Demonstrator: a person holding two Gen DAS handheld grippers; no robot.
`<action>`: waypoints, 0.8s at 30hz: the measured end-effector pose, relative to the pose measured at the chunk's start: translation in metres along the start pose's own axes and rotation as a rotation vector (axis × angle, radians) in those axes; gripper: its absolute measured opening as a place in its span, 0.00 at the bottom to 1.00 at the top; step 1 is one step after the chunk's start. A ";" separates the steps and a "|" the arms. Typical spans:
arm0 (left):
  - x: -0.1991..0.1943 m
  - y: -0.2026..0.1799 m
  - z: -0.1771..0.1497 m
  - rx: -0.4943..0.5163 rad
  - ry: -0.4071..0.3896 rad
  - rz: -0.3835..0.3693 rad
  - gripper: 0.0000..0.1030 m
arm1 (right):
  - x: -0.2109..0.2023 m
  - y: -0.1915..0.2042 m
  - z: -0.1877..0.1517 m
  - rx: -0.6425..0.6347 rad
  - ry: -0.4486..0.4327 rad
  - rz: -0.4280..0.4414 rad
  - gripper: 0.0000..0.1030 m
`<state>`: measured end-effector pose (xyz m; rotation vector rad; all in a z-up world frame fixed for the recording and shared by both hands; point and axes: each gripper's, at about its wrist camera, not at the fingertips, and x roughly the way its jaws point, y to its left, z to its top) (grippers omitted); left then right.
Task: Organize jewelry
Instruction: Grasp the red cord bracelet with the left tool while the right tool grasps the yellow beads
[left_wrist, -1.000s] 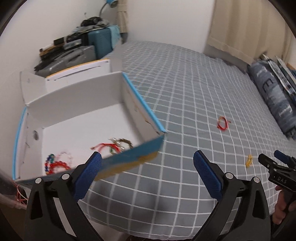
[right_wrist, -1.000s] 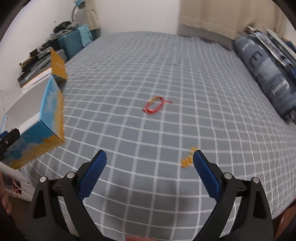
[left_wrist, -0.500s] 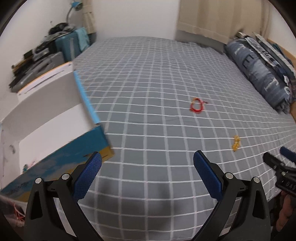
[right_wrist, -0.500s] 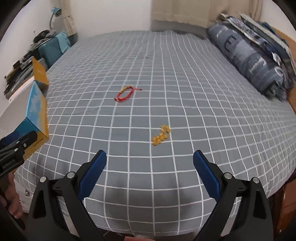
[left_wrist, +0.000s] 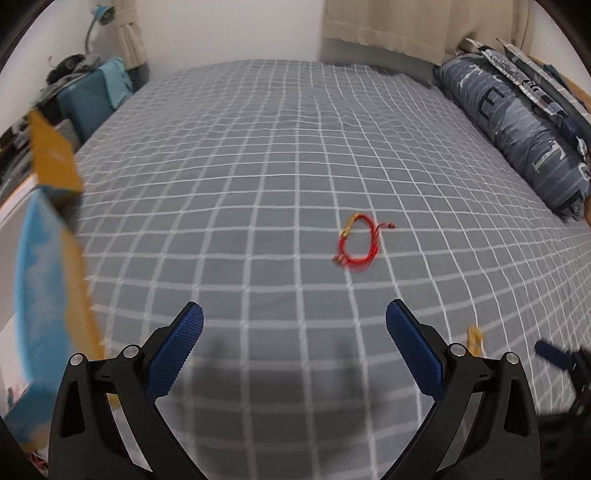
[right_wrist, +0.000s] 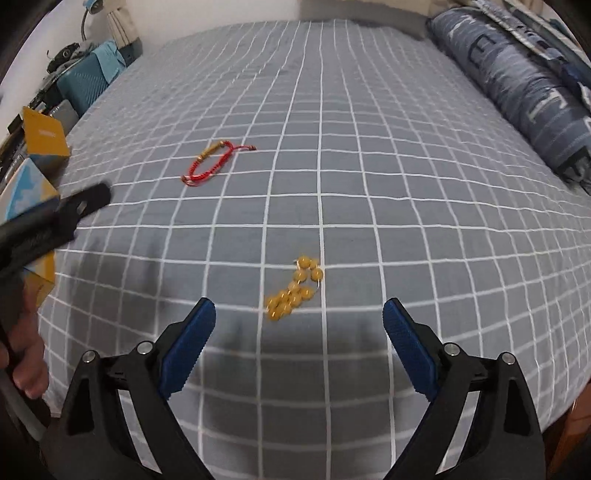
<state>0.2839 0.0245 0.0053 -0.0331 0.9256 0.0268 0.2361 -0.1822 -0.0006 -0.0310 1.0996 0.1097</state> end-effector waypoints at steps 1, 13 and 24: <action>0.013 -0.006 0.007 0.004 0.007 0.001 0.94 | 0.005 -0.001 0.002 -0.005 0.003 0.009 0.86; 0.112 -0.047 0.046 0.048 0.069 0.023 0.94 | 0.050 -0.020 0.011 0.032 0.069 0.052 0.75; 0.148 -0.057 0.049 0.039 0.078 0.069 0.93 | 0.058 -0.015 0.003 -0.015 0.085 -0.001 0.52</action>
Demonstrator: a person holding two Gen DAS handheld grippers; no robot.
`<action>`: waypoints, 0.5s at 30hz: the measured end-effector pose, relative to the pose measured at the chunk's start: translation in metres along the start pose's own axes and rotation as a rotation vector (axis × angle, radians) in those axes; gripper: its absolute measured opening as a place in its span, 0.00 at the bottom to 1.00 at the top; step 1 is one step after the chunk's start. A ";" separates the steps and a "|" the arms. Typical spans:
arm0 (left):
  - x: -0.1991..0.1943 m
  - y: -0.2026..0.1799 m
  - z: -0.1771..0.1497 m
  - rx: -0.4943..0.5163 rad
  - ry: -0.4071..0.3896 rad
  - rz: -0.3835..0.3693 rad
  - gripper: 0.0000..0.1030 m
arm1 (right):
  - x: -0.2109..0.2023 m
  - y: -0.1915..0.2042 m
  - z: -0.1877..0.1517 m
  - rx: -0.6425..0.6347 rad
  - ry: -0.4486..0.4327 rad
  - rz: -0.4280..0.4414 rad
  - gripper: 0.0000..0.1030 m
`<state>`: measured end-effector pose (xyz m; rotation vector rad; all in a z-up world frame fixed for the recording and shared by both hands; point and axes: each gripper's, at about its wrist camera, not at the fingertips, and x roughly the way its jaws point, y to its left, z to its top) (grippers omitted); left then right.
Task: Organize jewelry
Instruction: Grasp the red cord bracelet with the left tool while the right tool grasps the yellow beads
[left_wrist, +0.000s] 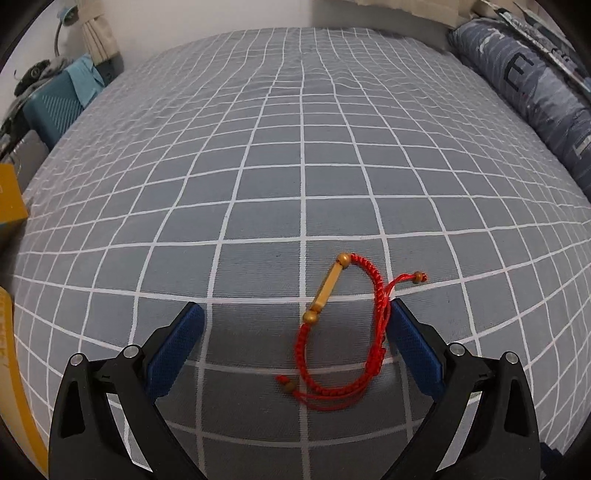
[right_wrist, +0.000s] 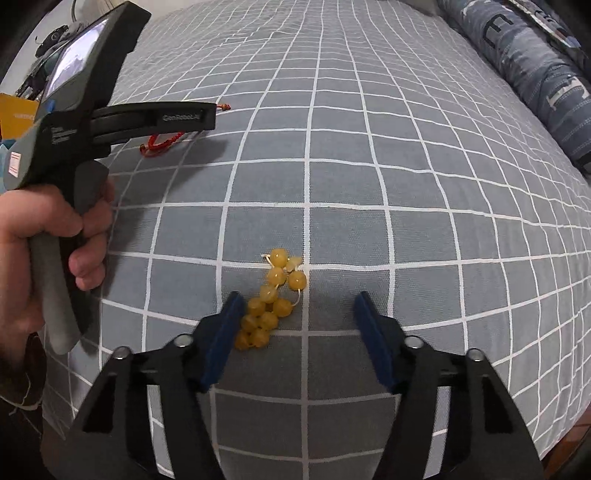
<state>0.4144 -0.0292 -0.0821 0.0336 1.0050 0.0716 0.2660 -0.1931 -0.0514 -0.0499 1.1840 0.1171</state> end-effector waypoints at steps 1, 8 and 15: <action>0.000 0.000 -0.001 -0.009 -0.001 -0.002 0.92 | 0.000 -0.001 0.001 0.000 0.000 -0.001 0.46; -0.014 -0.010 -0.015 0.013 -0.021 -0.023 0.46 | -0.004 -0.005 -0.005 0.027 -0.014 -0.009 0.16; -0.029 -0.022 -0.025 0.066 -0.030 -0.024 0.07 | -0.008 -0.005 -0.006 0.025 -0.045 -0.016 0.09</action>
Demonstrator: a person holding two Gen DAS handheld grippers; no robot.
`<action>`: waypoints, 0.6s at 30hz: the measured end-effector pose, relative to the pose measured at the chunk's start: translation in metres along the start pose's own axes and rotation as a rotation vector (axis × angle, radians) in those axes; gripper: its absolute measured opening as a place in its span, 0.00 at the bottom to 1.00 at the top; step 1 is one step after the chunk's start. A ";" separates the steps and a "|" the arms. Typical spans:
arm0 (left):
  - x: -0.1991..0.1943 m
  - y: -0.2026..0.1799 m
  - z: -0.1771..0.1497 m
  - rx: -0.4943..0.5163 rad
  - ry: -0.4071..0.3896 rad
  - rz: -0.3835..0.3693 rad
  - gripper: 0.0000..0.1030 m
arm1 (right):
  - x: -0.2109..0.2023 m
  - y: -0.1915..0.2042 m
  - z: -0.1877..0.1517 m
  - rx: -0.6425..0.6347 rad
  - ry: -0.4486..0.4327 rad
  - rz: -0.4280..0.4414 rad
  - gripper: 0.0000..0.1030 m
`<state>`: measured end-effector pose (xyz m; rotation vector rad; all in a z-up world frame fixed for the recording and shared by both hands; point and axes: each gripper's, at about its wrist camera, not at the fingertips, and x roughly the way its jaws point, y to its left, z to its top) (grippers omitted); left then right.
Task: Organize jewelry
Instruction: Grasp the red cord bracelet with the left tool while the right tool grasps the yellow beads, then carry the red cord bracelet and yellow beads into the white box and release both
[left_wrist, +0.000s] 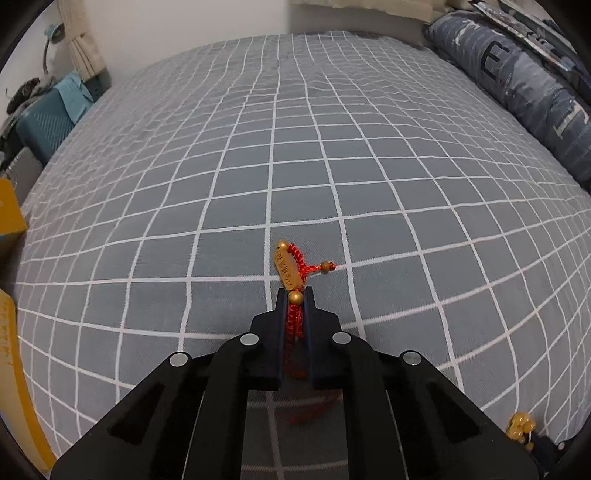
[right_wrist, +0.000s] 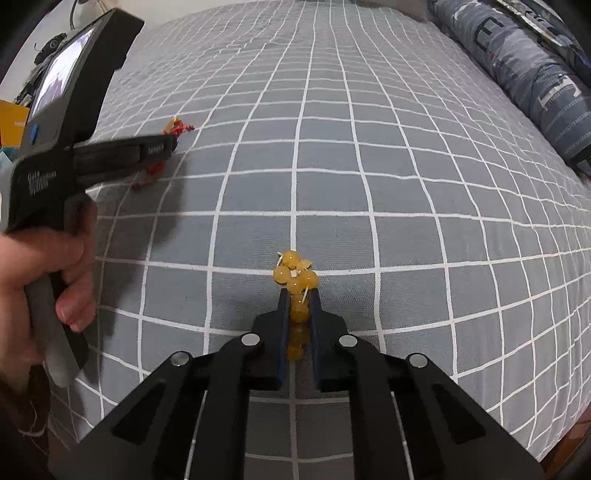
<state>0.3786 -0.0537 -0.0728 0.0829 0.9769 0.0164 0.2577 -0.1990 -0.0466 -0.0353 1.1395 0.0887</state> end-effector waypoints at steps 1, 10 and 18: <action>-0.001 0.001 -0.001 -0.003 -0.001 -0.003 0.07 | -0.001 -0.002 -0.001 0.001 -0.002 0.002 0.09; -0.028 0.008 -0.014 -0.025 0.000 -0.030 0.07 | -0.012 0.008 0.005 -0.003 -0.049 0.003 0.09; -0.063 0.030 -0.020 -0.035 -0.020 -0.044 0.07 | -0.029 0.014 0.010 -0.014 -0.099 -0.018 0.09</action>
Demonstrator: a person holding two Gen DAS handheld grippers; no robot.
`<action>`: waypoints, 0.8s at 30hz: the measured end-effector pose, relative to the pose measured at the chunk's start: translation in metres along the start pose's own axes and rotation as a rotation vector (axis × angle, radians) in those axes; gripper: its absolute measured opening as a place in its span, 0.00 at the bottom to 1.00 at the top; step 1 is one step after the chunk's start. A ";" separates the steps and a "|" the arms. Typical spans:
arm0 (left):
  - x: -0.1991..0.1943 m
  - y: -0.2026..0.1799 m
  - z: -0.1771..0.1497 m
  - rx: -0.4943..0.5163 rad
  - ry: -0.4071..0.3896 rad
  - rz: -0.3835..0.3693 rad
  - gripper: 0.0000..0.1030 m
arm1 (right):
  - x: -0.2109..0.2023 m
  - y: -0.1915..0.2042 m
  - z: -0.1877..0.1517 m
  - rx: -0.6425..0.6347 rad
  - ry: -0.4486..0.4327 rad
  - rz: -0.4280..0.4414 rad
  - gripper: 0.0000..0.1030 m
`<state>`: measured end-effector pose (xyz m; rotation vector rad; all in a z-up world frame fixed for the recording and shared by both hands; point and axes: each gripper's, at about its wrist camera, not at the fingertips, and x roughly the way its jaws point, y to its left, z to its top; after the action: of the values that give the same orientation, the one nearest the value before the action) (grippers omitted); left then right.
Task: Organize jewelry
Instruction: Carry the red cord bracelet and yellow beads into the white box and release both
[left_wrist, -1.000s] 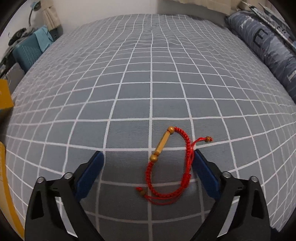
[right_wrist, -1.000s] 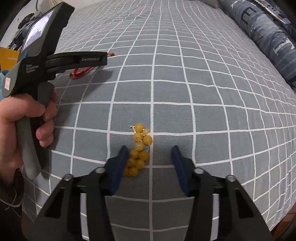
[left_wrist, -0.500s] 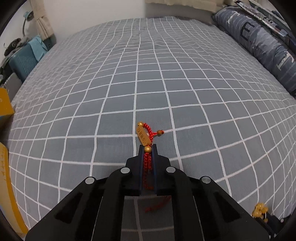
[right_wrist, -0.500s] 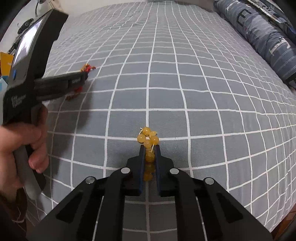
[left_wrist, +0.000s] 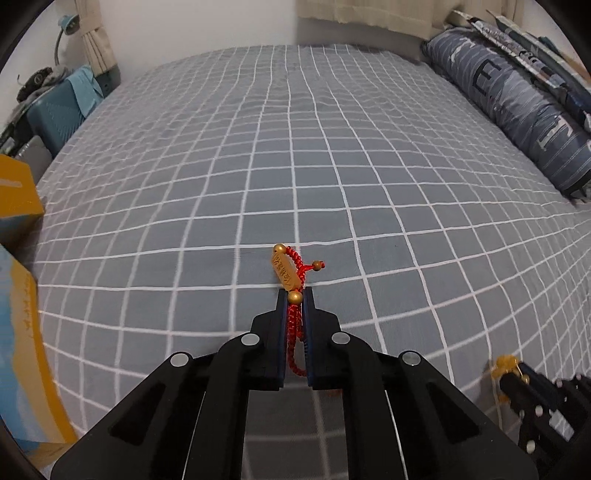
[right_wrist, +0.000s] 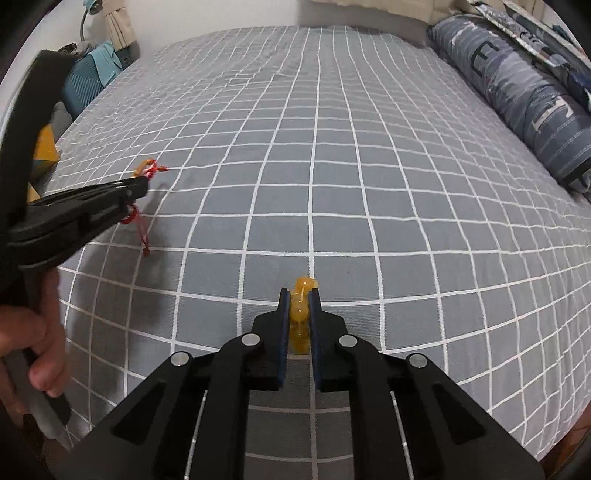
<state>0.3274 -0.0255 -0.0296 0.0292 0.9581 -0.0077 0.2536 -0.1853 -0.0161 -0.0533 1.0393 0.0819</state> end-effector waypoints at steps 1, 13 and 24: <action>-0.007 0.004 -0.001 -0.003 -0.004 0.002 0.07 | -0.002 0.000 0.000 -0.001 -0.006 -0.004 0.09; -0.083 0.047 -0.022 -0.051 -0.059 0.024 0.07 | -0.045 0.017 -0.006 -0.031 -0.050 -0.009 0.09; -0.181 0.083 -0.054 -0.108 -0.128 0.106 0.07 | -0.104 0.057 -0.015 -0.102 -0.095 0.050 0.09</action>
<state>0.1810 0.0580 0.0895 -0.0195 0.8265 0.1385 0.1828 -0.1343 0.0652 -0.1149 0.9408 0.1807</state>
